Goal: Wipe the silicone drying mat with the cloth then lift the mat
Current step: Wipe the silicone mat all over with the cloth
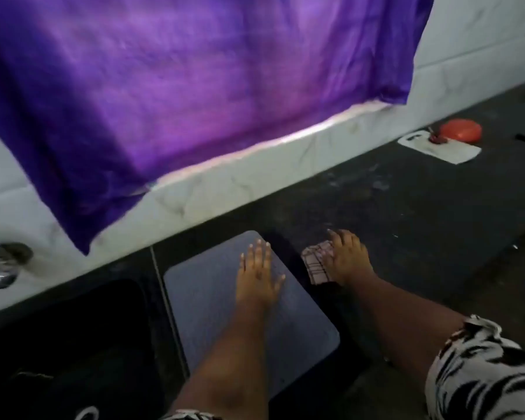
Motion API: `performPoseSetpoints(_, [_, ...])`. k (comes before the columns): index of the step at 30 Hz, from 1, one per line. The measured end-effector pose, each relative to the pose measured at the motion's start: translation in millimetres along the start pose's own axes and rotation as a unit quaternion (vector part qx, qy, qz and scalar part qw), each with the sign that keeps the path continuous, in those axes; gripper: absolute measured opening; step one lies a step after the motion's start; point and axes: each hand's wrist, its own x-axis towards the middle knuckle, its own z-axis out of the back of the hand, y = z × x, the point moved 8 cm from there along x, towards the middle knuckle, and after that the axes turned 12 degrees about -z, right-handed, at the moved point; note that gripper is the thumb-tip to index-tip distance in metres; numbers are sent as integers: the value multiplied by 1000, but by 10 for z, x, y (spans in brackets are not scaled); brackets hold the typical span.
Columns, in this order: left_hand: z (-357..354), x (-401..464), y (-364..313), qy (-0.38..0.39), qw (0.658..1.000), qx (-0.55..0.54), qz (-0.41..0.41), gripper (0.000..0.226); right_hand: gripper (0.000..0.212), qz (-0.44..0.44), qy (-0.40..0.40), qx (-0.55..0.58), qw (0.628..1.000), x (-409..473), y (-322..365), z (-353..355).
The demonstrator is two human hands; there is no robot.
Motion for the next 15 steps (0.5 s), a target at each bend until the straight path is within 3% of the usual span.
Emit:
performPoseSetpoints(4, [-476, 49, -369, 48, 997, -52, -11, 76, 76, 56, 93, -54, 993, -19, -171, -410])
performPoseSetpoints(9, [-645, 254, -405, 35, 998, -49, 17, 73, 98, 166, 128, -112, 971, 47, -51, -691])
performPoseSetpoints(11, [-655, 293, -356, 26, 997, -58, 42, 73, 89, 167, 135, -114, 970, 107, -8, -749])
performPoseSetpoints(15, [-613, 289, -197, -1, 992, -74, 98, 72, 53, 167, 102, -135, 971, 284, 89, -737])
